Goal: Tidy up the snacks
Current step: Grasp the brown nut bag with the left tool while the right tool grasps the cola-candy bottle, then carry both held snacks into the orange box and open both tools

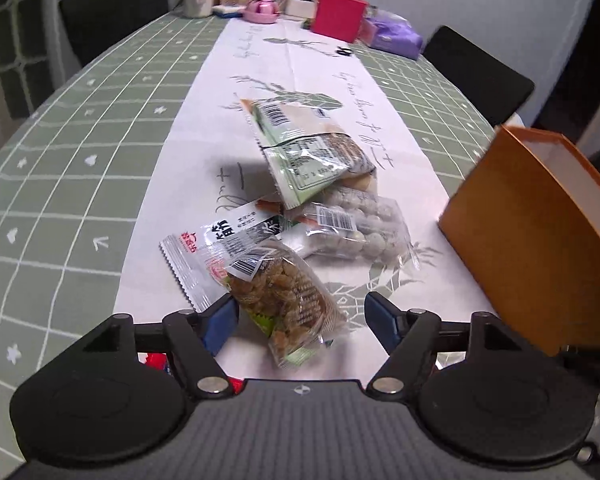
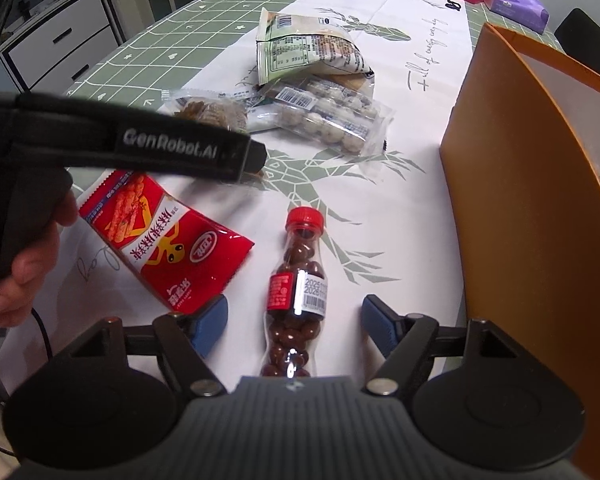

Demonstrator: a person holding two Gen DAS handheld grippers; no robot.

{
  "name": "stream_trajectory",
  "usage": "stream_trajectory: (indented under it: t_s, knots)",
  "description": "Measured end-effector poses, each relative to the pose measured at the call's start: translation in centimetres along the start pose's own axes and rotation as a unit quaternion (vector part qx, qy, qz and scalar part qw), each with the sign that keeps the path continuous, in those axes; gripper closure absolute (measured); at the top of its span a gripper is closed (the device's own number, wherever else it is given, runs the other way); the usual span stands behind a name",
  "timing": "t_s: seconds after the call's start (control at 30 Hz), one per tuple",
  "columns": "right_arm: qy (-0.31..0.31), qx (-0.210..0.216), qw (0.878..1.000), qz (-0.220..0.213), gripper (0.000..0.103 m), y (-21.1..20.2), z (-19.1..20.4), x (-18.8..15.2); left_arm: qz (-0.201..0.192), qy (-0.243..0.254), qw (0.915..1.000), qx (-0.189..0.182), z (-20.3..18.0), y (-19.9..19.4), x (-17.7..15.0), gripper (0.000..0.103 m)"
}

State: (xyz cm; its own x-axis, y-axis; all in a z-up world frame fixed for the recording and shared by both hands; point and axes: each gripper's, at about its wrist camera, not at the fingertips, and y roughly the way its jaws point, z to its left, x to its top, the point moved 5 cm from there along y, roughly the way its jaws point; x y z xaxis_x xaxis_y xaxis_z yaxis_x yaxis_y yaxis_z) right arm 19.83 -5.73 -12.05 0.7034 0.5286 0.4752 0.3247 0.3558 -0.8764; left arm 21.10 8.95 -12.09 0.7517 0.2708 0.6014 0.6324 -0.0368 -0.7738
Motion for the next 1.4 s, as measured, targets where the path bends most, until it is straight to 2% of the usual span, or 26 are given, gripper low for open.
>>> stream_trajectory:
  t_s: [0.1,0.17,0.23,0.33,0.47,0.57,0.67,0.9,1.17,1.4]
  knots:
    - [-0.001,0.002,1.0,-0.001,0.03,0.0,-0.1,0.0,0.019,-0.029,0.9994,0.006,0.4,0.7,0.1,0.017]
    - [0.0,-0.002,1.0,-0.001,0.03,0.0,-0.1,0.0,0.028,-0.034,0.9988,0.022,0.6,1.2,0.1,0.025]
    - [0.003,-0.005,1.0,-0.003,0.032,0.0,-0.2,0.0,0.022,-0.028,0.9988,0.033,0.6,1.2,0.2,0.028]
    - [-0.005,-0.018,1.0,-0.006,0.039,-0.1,-0.2,0.0,0.022,-0.02,0.999,0.034,0.6,1.1,0.1,0.036]
    - [-0.005,-0.026,1.0,-0.007,0.055,-0.4,-0.6,0.0,0.023,-0.002,0.9987,0.045,0.4,0.8,0.0,0.044]
    - [0.001,-0.029,1.0,-0.004,0.074,-0.6,-0.8,0.1,0.022,0.012,0.9984,0.05,0.2,0.4,-0.2,0.048]
    - [0.004,-0.027,1.0,-0.001,0.074,-0.7,-0.8,-0.1,0.026,0.025,0.9982,0.049,-0.1,-0.2,-0.4,0.053]
    - [0.012,-0.019,1.0,0.018,0.074,-1.0,-0.5,-0.5,0.067,0.03,0.997,0.026,-0.1,-1.7,-1.5,0.054]
    - [-0.011,-0.026,1.0,0.008,0.074,-3.2,0.4,-0.3,0.079,0.074,0.994,0.013,-1.2,-4.5,-1.8,0.055]
    - [-0.05,-0.037,0.998,0.009,0.074,-6.1,0.9,-0.3,0.107,0.138,0.9846,0.001,-3.2,-7.1,-2.1,0.055]
